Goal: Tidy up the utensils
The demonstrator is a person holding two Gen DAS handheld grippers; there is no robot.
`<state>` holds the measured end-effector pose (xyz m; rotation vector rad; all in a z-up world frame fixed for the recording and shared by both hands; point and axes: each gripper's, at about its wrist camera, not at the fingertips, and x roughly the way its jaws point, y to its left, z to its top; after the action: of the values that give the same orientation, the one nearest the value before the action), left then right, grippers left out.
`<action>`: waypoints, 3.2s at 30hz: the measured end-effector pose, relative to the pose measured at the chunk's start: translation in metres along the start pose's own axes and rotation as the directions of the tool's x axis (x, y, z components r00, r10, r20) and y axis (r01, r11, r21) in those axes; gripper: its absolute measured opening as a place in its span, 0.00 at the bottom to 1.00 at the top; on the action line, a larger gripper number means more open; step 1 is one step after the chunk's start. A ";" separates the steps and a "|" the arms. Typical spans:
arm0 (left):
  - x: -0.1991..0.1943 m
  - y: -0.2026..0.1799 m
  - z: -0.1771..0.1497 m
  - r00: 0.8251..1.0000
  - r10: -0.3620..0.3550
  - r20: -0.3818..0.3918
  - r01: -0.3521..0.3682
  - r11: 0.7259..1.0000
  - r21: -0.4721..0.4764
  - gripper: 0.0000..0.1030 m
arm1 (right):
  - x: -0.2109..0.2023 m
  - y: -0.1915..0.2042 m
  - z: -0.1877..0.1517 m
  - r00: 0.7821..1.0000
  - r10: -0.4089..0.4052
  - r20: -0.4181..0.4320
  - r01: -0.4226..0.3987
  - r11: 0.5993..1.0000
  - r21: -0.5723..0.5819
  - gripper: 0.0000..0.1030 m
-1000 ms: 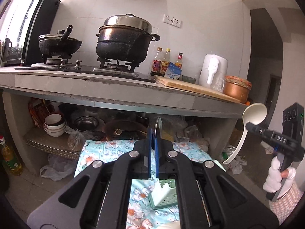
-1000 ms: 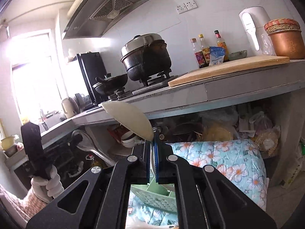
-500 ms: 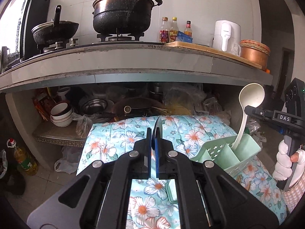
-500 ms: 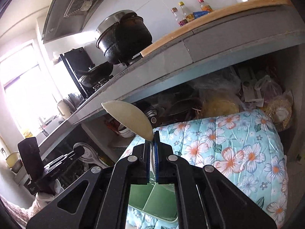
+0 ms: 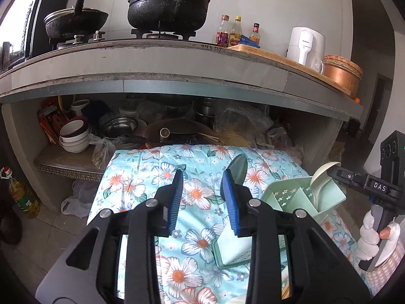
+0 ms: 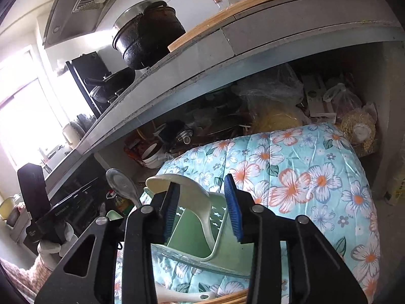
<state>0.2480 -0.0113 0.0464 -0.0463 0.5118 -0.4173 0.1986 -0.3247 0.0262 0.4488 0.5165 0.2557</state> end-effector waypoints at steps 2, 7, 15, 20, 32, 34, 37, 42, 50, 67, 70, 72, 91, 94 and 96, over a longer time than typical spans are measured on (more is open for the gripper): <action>-0.002 0.002 0.000 1.000 -0.010 0.005 0.010 1.000 -0.018 0.32 | -0.003 0.000 0.001 1.000 -0.006 0.002 0.006 1.000 0.002 0.40; -0.010 0.006 -0.001 0.999 -0.035 0.022 0.036 0.998 -0.048 0.35 | -0.016 0.003 0.004 1.000 0.002 0.026 -0.002 1.000 0.008 0.44; -0.020 0.010 -0.003 0.997 -0.064 0.044 0.067 0.995 -0.076 0.41 | -0.040 0.014 0.007 0.997 0.008 0.072 -0.008 1.000 -0.004 0.56; -0.029 0.010 -0.009 0.996 -0.076 0.049 0.080 0.994 -0.079 0.46 | -0.054 0.019 0.004 0.997 -0.005 0.080 0.005 1.000 -0.002 0.60; -0.015 0.032 -0.007 0.979 -0.203 -0.014 0.198 0.965 -0.171 0.53 | -0.077 0.024 -0.017 0.999 -0.018 0.046 0.018 1.000 0.011 0.69; -0.001 0.035 0.000 0.971 -0.237 -0.035 0.226 0.955 -0.194 0.54 | -0.077 0.022 -0.018 0.999 -0.015 0.043 0.014 1.000 0.020 0.69; 0.022 0.036 0.004 0.961 -0.266 -0.076 0.244 0.945 -0.218 0.53 | -0.078 0.019 -0.020 0.999 -0.019 0.042 0.018 0.999 0.030 0.69; 0.047 0.036 0.001 0.947 -0.288 -0.142 0.252 0.941 -0.228 0.39 | -0.077 0.011 -0.019 0.999 -0.020 0.039 0.018 0.998 0.053 0.69; 0.044 0.017 0.005 0.934 -0.338 -0.118 0.318 0.934 -0.161 0.07 | -0.068 0.007 -0.020 1.000 -0.019 0.024 0.018 0.997 0.074 0.69; -0.003 -0.021 0.024 0.962 -0.268 0.049 0.262 0.960 0.102 0.04 | -0.062 0.005 -0.021 1.000 -0.022 0.007 0.021 0.997 0.079 0.69; -0.004 -0.019 0.028 0.963 -0.263 0.057 0.257 0.962 0.093 0.04 | -0.062 0.003 -0.022 1.000 -0.022 0.006 0.022 0.996 0.086 0.69; -0.003 -0.017 0.029 0.965 -0.255 0.057 0.250 0.965 0.084 0.04 | -0.061 0.001 -0.022 1.000 -0.021 0.003 0.021 0.996 0.091 0.69; -0.003 -0.043 0.016 0.969 -0.244 0.041 0.231 0.953 0.194 0.04 | -0.059 0.004 -0.025 1.000 -0.012 -0.009 0.013 0.996 0.089 0.69; -0.004 -0.043 0.013 0.969 -0.242 0.049 0.228 0.954 0.196 0.04 | -0.059 0.004 -0.025 1.000 -0.012 -0.010 0.013 0.996 0.090 0.69; -0.003 -0.042 0.012 0.970 -0.236 0.056 0.222 0.956 0.192 0.04 | -0.059 0.004 -0.025 1.000 -0.011 -0.013 0.012 0.996 0.090 0.69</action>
<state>0.2356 -0.0491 0.0644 0.0570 0.3897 -0.6863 0.1355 -0.3324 0.0334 0.5322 0.5440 0.2249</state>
